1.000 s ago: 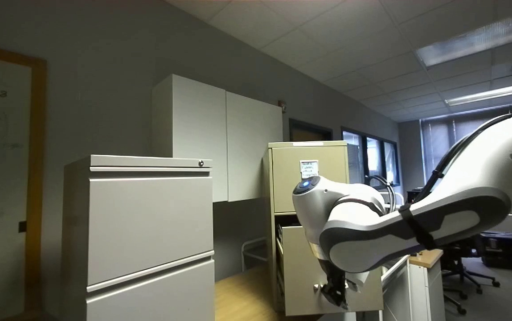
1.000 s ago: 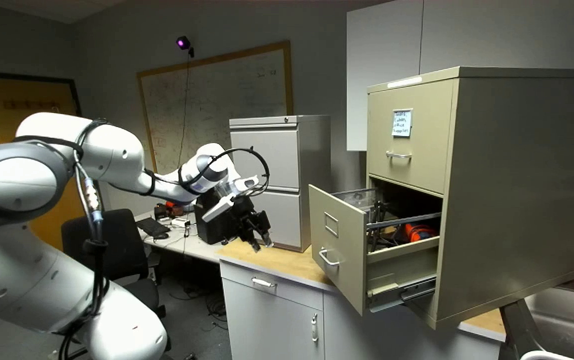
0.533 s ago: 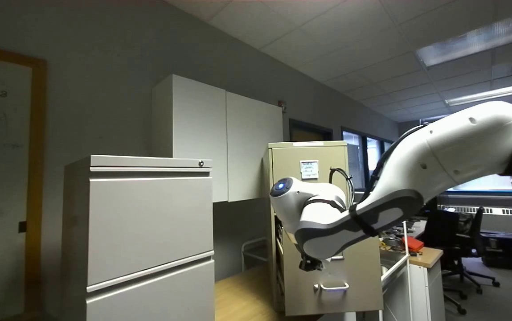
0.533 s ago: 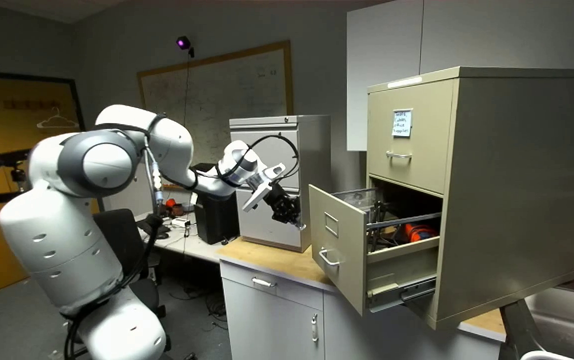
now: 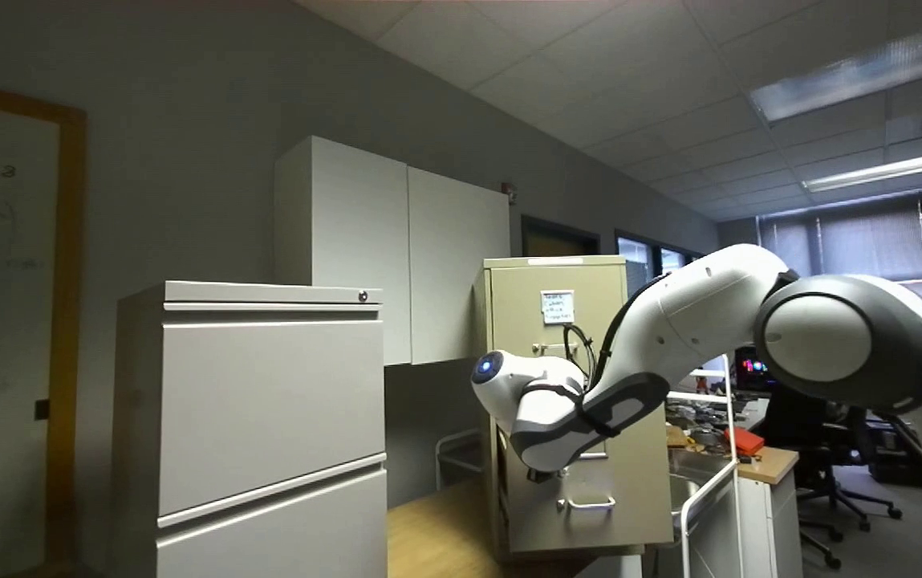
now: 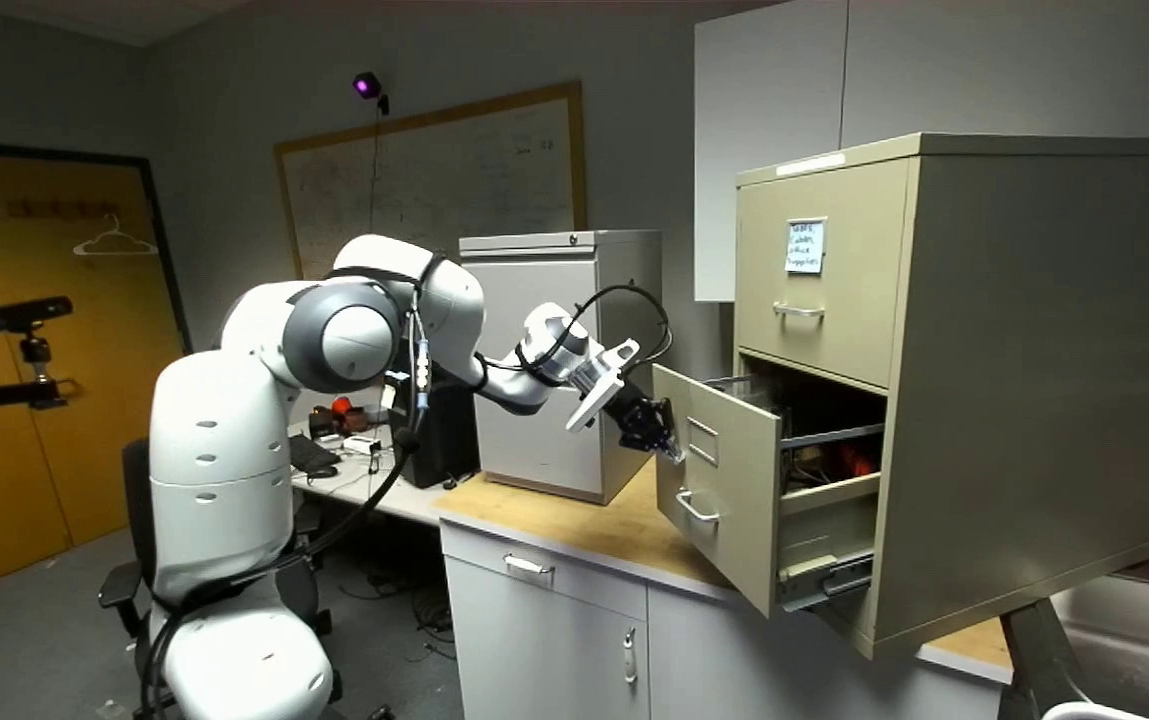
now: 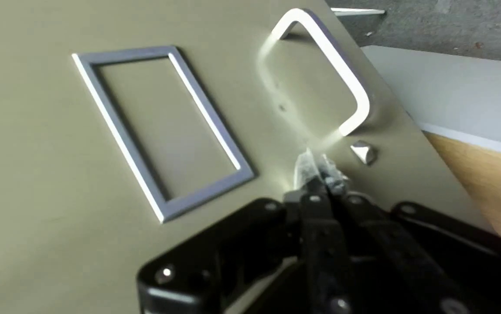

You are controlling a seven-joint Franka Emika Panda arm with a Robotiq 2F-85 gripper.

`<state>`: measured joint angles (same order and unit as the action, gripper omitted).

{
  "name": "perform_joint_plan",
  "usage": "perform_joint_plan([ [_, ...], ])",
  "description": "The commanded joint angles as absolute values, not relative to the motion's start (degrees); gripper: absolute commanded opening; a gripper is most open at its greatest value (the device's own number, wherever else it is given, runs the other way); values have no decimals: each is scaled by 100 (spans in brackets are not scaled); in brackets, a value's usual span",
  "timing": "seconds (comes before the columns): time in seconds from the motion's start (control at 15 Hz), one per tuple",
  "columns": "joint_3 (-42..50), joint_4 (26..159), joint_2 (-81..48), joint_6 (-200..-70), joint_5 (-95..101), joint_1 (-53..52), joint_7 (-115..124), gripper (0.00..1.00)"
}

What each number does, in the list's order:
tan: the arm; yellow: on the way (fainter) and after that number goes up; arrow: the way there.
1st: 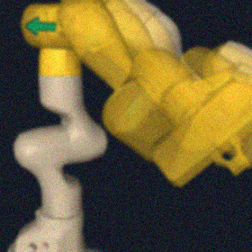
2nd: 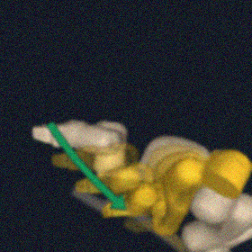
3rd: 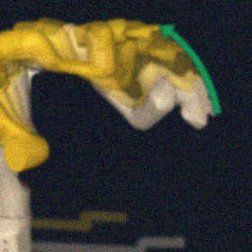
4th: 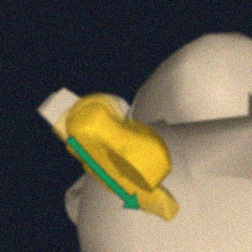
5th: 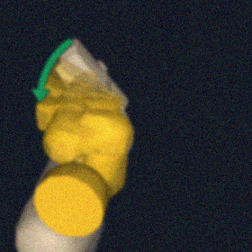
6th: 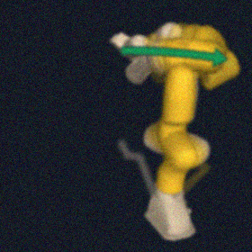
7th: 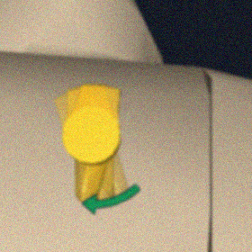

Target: Close the bottom drawer of the cabinet to the right

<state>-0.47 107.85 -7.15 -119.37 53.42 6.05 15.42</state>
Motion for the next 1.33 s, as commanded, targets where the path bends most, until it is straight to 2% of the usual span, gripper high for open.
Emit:
perform_joint_plan([
  [0.0,230,9473,-1582,-12175,5782,806,1495,0],
  [0.2,580,8713,-2057,-12176,5599,757,1518,0],
  [0.73,909,6985,-3048,-11879,3582,960,974,0],
  [1.27,1174,5315,-3961,-9957,2101,1309,279,0],
])
